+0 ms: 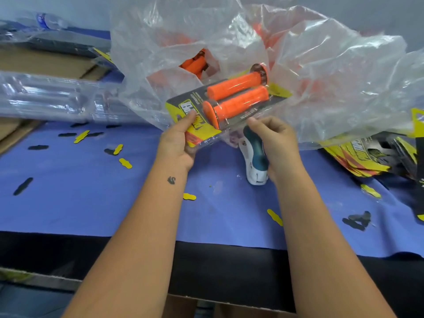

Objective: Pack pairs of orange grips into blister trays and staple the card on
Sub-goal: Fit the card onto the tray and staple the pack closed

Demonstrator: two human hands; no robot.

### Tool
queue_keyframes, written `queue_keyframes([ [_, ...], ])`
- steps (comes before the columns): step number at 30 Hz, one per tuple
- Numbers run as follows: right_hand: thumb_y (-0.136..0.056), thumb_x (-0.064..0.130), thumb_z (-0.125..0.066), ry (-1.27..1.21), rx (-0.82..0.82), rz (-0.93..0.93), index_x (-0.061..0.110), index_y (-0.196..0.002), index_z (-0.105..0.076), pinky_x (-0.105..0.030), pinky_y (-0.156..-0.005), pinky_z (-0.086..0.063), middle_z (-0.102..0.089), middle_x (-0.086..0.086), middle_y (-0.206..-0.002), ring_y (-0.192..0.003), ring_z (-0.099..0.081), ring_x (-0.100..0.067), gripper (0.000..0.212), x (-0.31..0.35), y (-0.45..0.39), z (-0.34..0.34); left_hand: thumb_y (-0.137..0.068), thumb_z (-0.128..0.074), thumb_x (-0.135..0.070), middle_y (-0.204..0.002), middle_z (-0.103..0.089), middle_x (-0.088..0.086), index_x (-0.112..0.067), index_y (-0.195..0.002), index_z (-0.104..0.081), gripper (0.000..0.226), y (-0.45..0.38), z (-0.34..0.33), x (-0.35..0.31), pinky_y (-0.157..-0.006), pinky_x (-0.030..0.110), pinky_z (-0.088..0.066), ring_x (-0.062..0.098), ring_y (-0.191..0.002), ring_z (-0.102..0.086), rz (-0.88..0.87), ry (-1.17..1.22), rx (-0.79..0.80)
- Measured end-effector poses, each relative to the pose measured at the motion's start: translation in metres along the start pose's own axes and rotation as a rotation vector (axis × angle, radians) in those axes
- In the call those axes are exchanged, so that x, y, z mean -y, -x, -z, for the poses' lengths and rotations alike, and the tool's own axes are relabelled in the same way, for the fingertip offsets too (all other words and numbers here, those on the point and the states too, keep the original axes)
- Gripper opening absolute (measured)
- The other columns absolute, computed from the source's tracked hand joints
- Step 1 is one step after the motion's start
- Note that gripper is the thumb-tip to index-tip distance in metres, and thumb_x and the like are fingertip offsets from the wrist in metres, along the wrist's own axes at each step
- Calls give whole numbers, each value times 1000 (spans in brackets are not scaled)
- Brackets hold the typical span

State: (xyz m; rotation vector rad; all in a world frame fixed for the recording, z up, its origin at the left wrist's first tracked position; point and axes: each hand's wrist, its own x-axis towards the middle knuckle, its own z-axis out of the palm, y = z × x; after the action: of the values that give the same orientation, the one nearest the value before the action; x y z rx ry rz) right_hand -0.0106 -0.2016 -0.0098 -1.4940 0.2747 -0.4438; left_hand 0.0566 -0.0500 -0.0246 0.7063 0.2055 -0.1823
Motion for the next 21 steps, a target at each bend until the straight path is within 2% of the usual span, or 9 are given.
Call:
queue_keyframes([
  [3, -87, 27, -73, 85, 4, 15, 21, -69, -60, -31, -68, -46, -59, -1, -71, -71, -54, -17, 22, -4, -1, -4, -90, -60, 1, -77, -72, 3, -12, -96, -63, 15, 3, -1, 0, -57, 28, -59, 13, -65, -70, 0, -112, 36],
  [6, -85, 30, -74, 173, 13, 37, 25, -73, -63, -21, -67, -50, -64, 11, -70, -72, -60, -8, 17, -7, -2, -5, -87, -61, 1, -78, -73, 0, -18, -104, -58, 26, 11, 3, -7, -59, 28, -58, 17, -71, -72, 73, -310, 189],
  [8, -84, 25, -74, 228, 2, 45, 26, -75, -63, -19, -68, -49, -65, 13, -72, -76, -61, -7, 15, -8, -2, -4, -86, -61, 5, -80, -74, 0, -20, -107, -55, 33, 13, 5, -10, -57, 25, -57, 20, -71, -73, 89, -371, 232],
  [10, -82, 24, -74, 307, -28, 50, 23, -84, -61, -24, -74, -47, -65, 8, -86, -85, -61, -11, 13, -10, -2, -5, -85, -60, 10, -78, -73, 2, -17, -106, -56, 35, 13, 4, -9, -52, 21, -54, 21, -67, -73, 68, -400, 192],
  [12, -78, 31, -74, 502, -61, 34, 19, -96, -54, -27, -71, -42, -59, 2, -100, -90, -57, -16, 29, -11, -2, -5, -83, -60, 13, -75, -72, 4, -14, -100, -56, 32, 12, 2, -6, -49, 19, -52, 21, -62, -72, 20, -394, 100],
  [13, -76, 35, -73, 603, -65, -1, 16, -99, -52, -29, -66, -40, -57, 1, -100, -89, -56, -18, 36, -10, -2, -4, -83, -61, 14, -75, -71, 5, -12, -95, -57, 29, 11, 2, -5, -48, 18, -52, 21, -61, -71, -5, -363, 51],
  [15, -74, 41, -70, 729, -26, -88, 13, -91, -55, -29, -57, -37, -57, 0, -84, -77, -55, -20, 35, -8, -1, -3, -83, -62, 13, -81, -69, 9, -10, -90, -59, 24, 8, 3, -5, -49, 18, -52, 22, -66, -70, -30, -276, -19],
  [18, -76, 38, -67, 767, 69, -126, 17, -66, -54, -24, -46, -33, -46, 8, -51, -53, -45, -14, 27, -7, -2, 3, -84, -63, 10, -87, -67, 11, -8, -92, -59, 20, 5, 5, -5, -50, 17, -52, 23, -74, -66, -23, -223, -45],
  [21, -72, 39, -69, 635, 178, -113, 21, -61, -51, -18, -43, -32, -39, 14, -45, -44, -39, -8, 28, -2, 2, 6, -85, -63, 8, -88, -68, 10, -8, -98, -59, 21, 5, 4, -5, -50, 18, -53, 21, -72, -67, -18, -205, -44],
])
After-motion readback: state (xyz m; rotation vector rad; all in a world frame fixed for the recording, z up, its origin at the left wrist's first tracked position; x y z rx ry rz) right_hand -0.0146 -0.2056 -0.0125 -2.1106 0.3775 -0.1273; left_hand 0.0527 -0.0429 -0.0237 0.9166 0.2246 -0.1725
